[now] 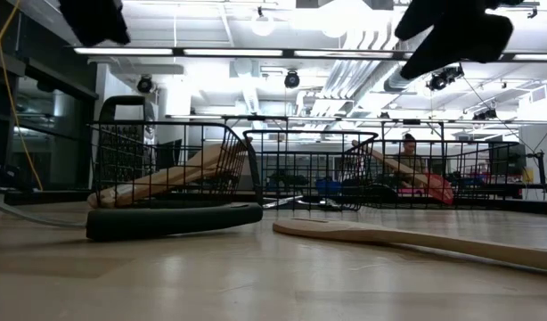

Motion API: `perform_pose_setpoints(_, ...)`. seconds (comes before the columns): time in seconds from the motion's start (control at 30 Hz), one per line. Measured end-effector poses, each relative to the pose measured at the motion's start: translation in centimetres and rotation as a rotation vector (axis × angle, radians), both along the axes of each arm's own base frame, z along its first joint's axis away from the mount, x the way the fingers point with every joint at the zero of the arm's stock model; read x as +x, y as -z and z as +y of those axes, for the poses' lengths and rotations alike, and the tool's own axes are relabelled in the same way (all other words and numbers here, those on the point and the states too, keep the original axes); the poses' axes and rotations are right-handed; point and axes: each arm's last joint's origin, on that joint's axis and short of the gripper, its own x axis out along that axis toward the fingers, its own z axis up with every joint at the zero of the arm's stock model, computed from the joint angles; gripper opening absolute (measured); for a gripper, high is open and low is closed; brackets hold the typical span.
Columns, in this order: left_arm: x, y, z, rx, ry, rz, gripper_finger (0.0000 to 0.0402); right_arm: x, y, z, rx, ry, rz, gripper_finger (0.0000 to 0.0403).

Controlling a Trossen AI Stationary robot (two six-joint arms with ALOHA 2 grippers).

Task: Pick & Place Kitchen Items
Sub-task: Put the black spatula into the right wire basket

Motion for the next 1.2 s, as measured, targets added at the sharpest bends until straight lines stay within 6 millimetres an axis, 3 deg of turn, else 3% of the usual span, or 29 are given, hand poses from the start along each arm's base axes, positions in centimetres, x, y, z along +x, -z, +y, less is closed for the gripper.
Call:
perform_pose_setpoints(0.3, 2.0, 3.2, -1.5, -0.093, 0.023, 0.182, 0.0132, -0.9, 0.0, 1.3, 0.003, -0.051, -0.004, 0.0261)
perform_pose_setpoints(0.8, 4.9, 5.8, -3.5, -0.307, -0.081, 0.207, 0.0132, -1.2, 0.0, 1.9, -0.002, -0.068, -0.008, 0.0261)
perform_pose_setpoints(1.2, 6.4, 8.1, -4.4, -0.261, -0.12, 0.317, 0.0132, -1.2, -0.1, 1.9, -0.002, -0.068, -0.009, 0.0261)
